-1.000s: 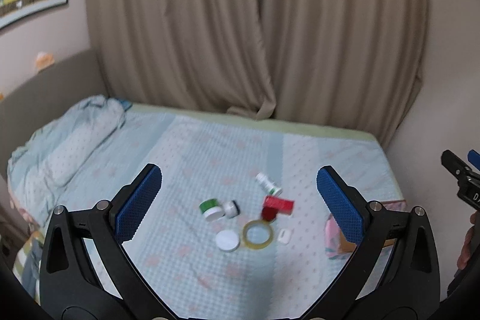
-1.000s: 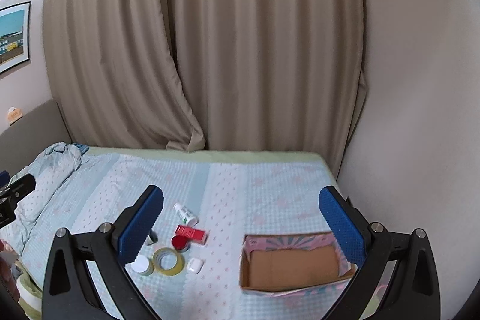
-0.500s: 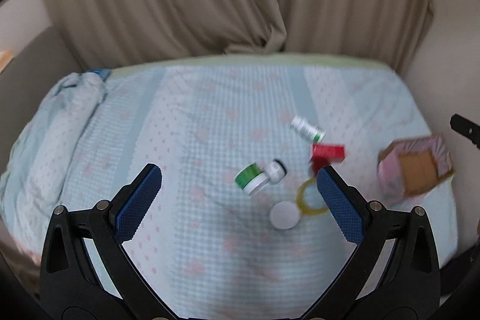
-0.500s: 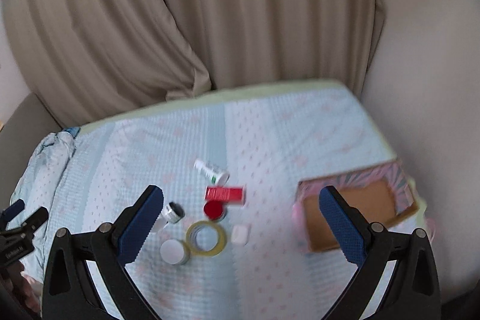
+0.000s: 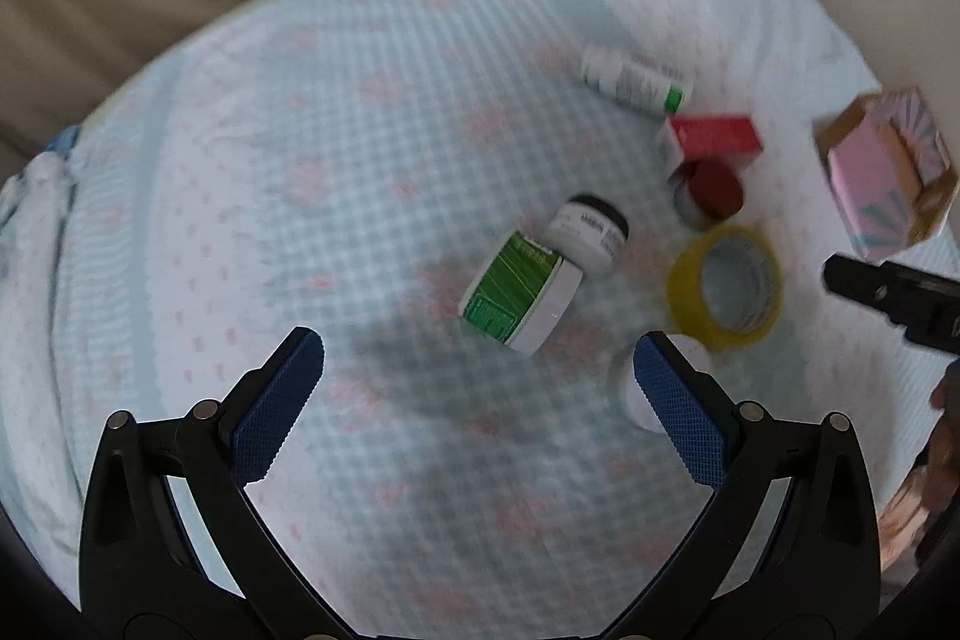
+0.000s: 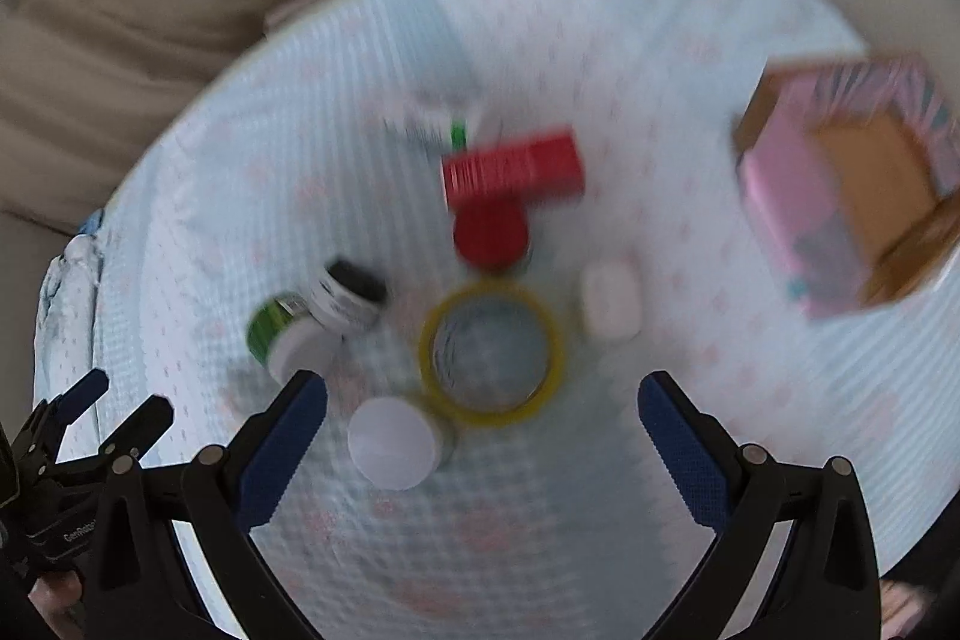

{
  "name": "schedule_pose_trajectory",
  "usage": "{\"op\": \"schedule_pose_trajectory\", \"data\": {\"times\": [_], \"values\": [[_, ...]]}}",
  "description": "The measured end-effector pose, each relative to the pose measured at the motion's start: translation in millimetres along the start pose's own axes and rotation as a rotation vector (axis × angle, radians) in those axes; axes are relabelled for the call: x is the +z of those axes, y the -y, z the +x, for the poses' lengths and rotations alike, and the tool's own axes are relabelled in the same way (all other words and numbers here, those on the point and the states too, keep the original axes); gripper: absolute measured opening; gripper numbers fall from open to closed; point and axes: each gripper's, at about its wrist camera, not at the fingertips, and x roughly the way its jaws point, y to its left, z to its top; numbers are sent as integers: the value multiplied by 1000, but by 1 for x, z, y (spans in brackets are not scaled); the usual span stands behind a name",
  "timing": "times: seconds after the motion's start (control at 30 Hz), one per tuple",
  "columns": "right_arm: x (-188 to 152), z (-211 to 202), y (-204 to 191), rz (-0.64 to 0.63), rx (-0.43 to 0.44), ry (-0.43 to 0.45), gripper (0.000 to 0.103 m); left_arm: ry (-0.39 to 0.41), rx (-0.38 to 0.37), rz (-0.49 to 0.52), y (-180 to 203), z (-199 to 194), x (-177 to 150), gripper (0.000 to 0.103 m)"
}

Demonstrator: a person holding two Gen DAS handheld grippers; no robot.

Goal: Organize rigid objects
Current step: 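Reach down and grasp the green-labelled jar with the left gripper while the right gripper grasps the yellow tape roll, then carry the green jar with the left gripper while the right gripper carries the tape roll toward the box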

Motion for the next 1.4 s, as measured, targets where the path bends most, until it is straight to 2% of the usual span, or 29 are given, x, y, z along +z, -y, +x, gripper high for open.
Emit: {"op": "schedule_pose_trajectory", "data": {"times": [0.17, 0.3, 0.53, 0.63, 0.7, 0.73, 0.77, 0.8, 1.03, 1.23, 1.4], "values": [[-9, 57, 7, 99, -39, -105, 103, -76, -29, 65, 12, 55, 8, 102], [-16, 89, 5, 127, -75, -173, 103, -120, -35, 114, 21, 86, 9, 102], [-4, 126, 11, 187, -125, -226, 103, -171, -64, 185, 29, 127, 14, 102], [5, 134, 16, 206, -140, -236, 103, -188, -71, 198, 32, 137, 18, 95], [10, 137, 19, 218, -150, -245, 103, -201, -84, 199, 33, 143, 20, 84], [12, 138, 21, 221, -152, -249, 103, -212, -88, 200, 35, 147, 20, 71], [14, 139, 24, 221, -159, -254, 102, -229, -87, 202, 36, 151, 20, 65], [18, 141, 21, 221, -160, -256, 99, -230, -87, 202, 37, 152, 20, 65], [28, 140, 22, 231, -164, -266, 98, -223, -95, 174, 34, 149, 20, 62], [17, 134, 9, 218, -172, -251, 98, -213, -81, 157, 24, 149, 23, 58], [18, 117, 5, 192, -167, -222, 98, -191, -75, 121, 17, 131, 18, 54]]}}
